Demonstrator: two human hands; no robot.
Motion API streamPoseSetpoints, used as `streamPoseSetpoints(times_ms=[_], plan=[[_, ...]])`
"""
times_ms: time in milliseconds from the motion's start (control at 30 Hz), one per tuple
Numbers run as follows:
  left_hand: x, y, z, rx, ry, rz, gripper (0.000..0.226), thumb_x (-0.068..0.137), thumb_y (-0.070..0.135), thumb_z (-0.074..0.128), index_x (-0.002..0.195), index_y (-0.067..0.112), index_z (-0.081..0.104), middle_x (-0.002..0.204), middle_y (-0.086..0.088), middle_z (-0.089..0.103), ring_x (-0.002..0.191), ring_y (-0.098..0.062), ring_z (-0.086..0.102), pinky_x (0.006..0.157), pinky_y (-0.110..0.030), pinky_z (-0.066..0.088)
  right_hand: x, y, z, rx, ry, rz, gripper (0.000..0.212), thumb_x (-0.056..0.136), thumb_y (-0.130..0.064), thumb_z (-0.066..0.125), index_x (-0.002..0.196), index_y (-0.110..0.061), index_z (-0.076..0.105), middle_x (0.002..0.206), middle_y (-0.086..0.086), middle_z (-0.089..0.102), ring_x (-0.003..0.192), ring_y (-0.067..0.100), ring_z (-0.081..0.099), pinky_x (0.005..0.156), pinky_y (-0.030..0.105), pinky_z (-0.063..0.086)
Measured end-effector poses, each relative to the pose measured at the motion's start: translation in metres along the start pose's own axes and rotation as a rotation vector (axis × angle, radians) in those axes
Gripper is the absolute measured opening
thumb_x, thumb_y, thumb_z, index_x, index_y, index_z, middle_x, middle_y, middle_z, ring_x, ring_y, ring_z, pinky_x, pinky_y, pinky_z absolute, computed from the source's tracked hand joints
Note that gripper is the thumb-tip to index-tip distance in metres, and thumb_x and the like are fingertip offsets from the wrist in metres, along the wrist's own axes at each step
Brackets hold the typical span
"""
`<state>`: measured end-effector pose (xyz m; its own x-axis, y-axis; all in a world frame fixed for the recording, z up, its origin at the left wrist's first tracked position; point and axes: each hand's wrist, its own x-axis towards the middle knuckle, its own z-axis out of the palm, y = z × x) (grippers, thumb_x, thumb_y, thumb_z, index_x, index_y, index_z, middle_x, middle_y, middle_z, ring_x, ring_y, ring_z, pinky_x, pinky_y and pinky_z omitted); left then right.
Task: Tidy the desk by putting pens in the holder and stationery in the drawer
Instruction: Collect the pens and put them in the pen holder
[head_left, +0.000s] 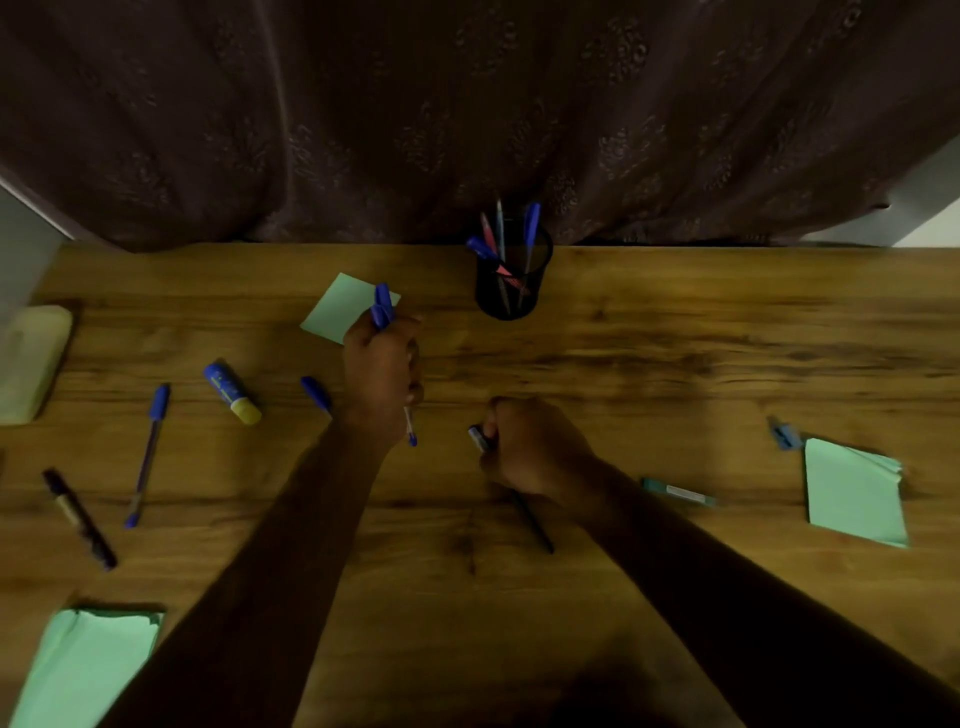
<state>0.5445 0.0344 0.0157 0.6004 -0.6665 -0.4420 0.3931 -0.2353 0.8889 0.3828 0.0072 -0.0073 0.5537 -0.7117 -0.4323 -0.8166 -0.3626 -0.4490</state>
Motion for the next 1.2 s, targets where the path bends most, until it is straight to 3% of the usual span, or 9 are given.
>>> streamPoseSetpoints(times_ms=[300,433,500,600,733,800,967,1067,1200], plan=[[-0.018,-0.034,-0.028,0.073,0.018,-0.140,0.006,0.094,0.019,0.051,0.095,0.017,0.057,0.063,0.001,0.044,0.046,-0.011,0.038,0.041,-0.021,0.024,0.008,-0.021,-0.006,0.688,-0.041,0.084,0.017,0.089,-0.016,0.069,0.105,-0.018,0.065,0.099,0.003,0.070,0.084,0.020,0.073,0.070,0.037,0.064],[-0.035,-0.051,-0.028,-0.012,-0.205,-0.143,0.044,0.103,0.040,0.038,0.109,0.006,0.066,0.086,-0.011,0.068,0.071,-0.019,0.066,0.053,-0.027,0.047,0.009,-0.044,-0.001,0.826,-0.032,0.027,0.019,0.089,-0.010,0.067,0.108,-0.015,0.066,0.097,0.008,0.073,0.081,0.021,0.075,0.070,0.038,0.064],[-0.043,-0.054,-0.031,-0.076,-0.216,-0.170,0.054,0.102,0.051,0.036,0.109,0.009,0.070,0.089,-0.011,0.069,0.071,-0.018,0.065,0.056,-0.027,0.046,0.009,-0.055,0.005,0.815,-0.035,-0.008,0.015,0.091,-0.010,0.065,0.105,-0.014,0.066,0.092,0.011,0.074,0.075,0.023,0.075,0.065,0.039,0.064],[-0.050,-0.052,-0.046,-0.012,-0.138,-0.205,0.052,0.096,0.060,0.042,0.099,0.016,0.069,0.065,-0.004,0.054,0.050,-0.013,0.048,0.045,-0.025,0.033,0.009,-0.070,0.012,0.713,-0.041,-0.074,0.015,0.095,-0.013,0.061,0.105,-0.021,0.068,0.086,0.005,0.075,0.070,0.020,0.075,0.064,0.040,0.064],[-0.056,-0.042,-0.073,-0.075,0.005,-0.145,0.029,0.097,0.038,0.049,0.077,0.020,0.059,0.052,0.003,0.046,0.035,-0.007,0.040,0.038,-0.018,0.025,0.014,-0.092,0.022,0.702,-0.123,-0.069,0.019,0.099,-0.018,0.055,0.109,-0.026,0.070,0.092,-0.001,0.076,0.078,0.017,0.075,0.071,0.039,0.064],[-0.057,-0.041,-0.091,-0.099,0.105,-0.142,0.026,0.094,0.026,0.053,0.068,0.023,0.053,0.048,0.006,0.038,0.034,-0.007,0.032,0.040,-0.018,0.021,0.023,-0.103,0.035,0.567,-0.037,-0.058,0.015,0.097,-0.020,0.058,0.106,-0.028,0.068,0.103,-0.006,0.072,0.088,0.014,0.070,0.077,0.040,0.063],[-0.064,-0.049,-0.137,-0.110,0.237,-0.108,0.014,0.089,0.010,0.058,0.082,0.013,0.045,0.050,0.003,0.030,0.036,-0.012,0.024,0.039,-0.018,0.021,0.041,-0.117,0.067,0.079,0.143,-0.102,0.033,0.089,-0.037,0.070,0.119,-0.026,0.059,0.115,-0.002,0.061,0.094,0.016,0.057,0.072,0.030,0.046],[-0.070,-0.051,-0.157,-0.138,0.251,-0.100,0.008,0.091,0.010,0.057,0.091,0.013,0.050,0.048,0.004,0.031,0.035,-0.011,0.025,0.038,-0.017,0.021,0.047,-0.120,0.079,0.038,0.195,-0.111,0.031,0.091,-0.031,0.069,0.119,-0.020,0.060,0.121,0.005,0.059,0.100,0.023,0.059,0.072,0.030,0.042],[-0.070,-0.051,-0.172,-0.156,0.258,-0.088,0.008,0.091,0.013,0.059,0.092,0.013,0.050,0.054,0.001,0.033,0.038,-0.011,0.027,0.039,-0.020,0.022,0.051,-0.127,0.079,0.093,0.172,-0.125,0.017,0.091,-0.020,0.066,0.107,-0.020,0.068,0.107,0.001,0.070,0.092,0.019,0.066,0.067,0.026,0.046]])
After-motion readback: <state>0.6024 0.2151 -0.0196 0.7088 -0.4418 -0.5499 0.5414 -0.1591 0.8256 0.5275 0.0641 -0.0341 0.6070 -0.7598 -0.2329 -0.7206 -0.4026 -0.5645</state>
